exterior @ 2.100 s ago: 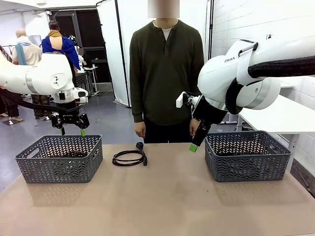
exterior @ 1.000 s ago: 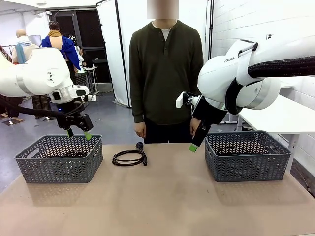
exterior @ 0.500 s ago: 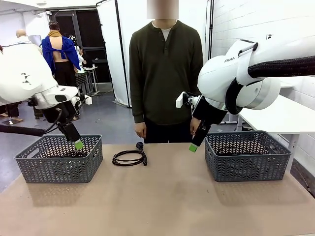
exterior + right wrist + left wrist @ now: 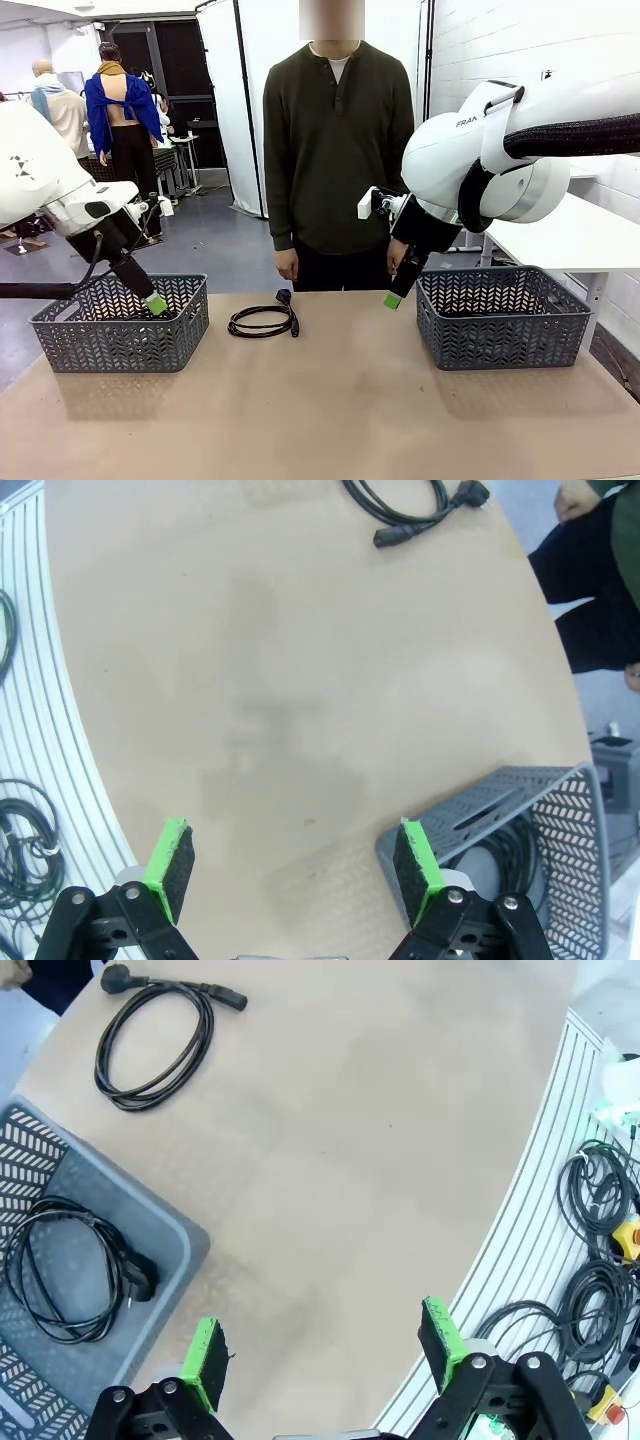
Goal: Organize the cables according to human instructions.
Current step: Pick up a bundle of cables and place it in the basket indicated by the human.
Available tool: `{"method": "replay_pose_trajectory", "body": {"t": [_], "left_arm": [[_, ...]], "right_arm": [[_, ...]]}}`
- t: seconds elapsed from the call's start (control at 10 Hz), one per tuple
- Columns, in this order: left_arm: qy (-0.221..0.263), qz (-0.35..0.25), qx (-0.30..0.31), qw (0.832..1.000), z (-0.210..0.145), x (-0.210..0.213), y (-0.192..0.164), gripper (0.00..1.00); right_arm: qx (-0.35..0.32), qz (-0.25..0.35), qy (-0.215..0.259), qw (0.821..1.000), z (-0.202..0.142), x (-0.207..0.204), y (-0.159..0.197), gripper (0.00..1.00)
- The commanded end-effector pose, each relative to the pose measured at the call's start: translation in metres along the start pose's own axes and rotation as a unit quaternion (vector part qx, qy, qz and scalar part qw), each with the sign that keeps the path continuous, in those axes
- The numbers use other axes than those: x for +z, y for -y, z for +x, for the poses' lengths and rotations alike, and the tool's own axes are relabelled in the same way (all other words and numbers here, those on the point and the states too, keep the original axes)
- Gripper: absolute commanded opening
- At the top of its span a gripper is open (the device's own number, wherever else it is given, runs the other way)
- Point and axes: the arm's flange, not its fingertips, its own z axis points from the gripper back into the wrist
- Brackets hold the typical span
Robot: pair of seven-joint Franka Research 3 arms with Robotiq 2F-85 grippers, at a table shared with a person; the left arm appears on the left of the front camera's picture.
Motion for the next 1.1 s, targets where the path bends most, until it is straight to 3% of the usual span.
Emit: {"method": "replay_pose_trajectory", "body": {"t": [0.0,1.0], "left_arm": [[-0.001,0.001,-0.001,1.0,0.0023,-0.0003,-0.0014,1.0],[-0.001,0.001,-0.001,1.0,0.0023,-0.0003,-0.0014,1.0]], "right_arm": [[0.0,-0.002,-0.001,1.0,-0.0007,-0.001,-0.0004,1.0],[0.0,-0.002,-0.001,1.0,-0.0007,-0.001,-0.0004,1.0]]}}
